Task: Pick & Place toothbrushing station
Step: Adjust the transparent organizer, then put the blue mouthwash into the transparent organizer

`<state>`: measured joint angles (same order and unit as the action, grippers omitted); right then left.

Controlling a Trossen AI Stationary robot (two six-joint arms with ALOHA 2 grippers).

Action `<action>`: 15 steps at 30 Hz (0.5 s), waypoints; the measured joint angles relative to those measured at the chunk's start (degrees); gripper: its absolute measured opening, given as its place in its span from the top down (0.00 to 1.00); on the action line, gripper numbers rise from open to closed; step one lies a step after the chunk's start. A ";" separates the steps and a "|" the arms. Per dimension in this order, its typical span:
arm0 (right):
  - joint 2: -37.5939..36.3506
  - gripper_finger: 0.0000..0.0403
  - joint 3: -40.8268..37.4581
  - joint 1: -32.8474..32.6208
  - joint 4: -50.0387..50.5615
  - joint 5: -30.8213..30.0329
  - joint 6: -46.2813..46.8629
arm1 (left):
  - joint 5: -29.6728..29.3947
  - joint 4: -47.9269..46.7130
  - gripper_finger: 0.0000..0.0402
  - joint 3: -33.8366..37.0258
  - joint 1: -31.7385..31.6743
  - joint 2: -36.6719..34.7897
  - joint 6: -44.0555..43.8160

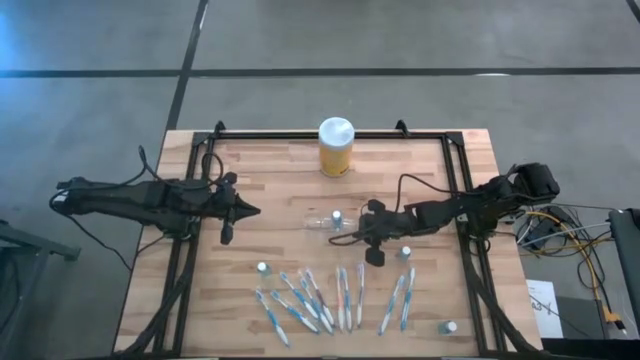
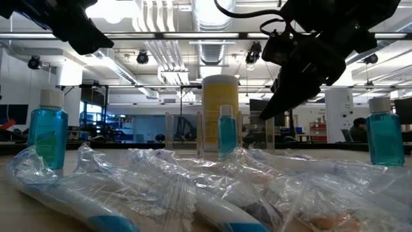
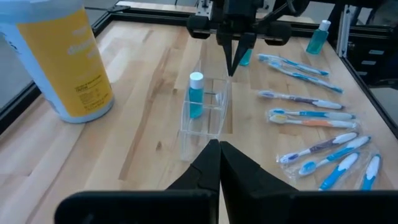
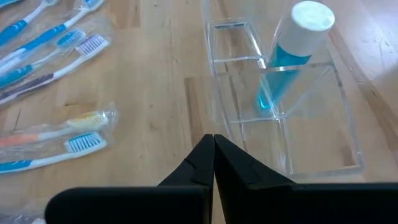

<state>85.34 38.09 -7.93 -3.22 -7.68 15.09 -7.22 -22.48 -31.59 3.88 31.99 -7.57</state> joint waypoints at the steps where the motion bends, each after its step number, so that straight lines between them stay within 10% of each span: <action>1: 0.00 0.98 0.00 0.07 0.00 0.00 -0.02 | -0.01 0.00 0.98 0.00 0.00 0.02 0.00; 15: -9.67 0.98 2.42 1.00 2.78 12.74 -10.17 | 2.96 -0.51 0.98 0.00 0.02 0.04 0.00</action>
<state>75.67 40.51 -6.93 -0.44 5.06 4.92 -4.26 -22.98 -31.59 3.90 32.03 -7.57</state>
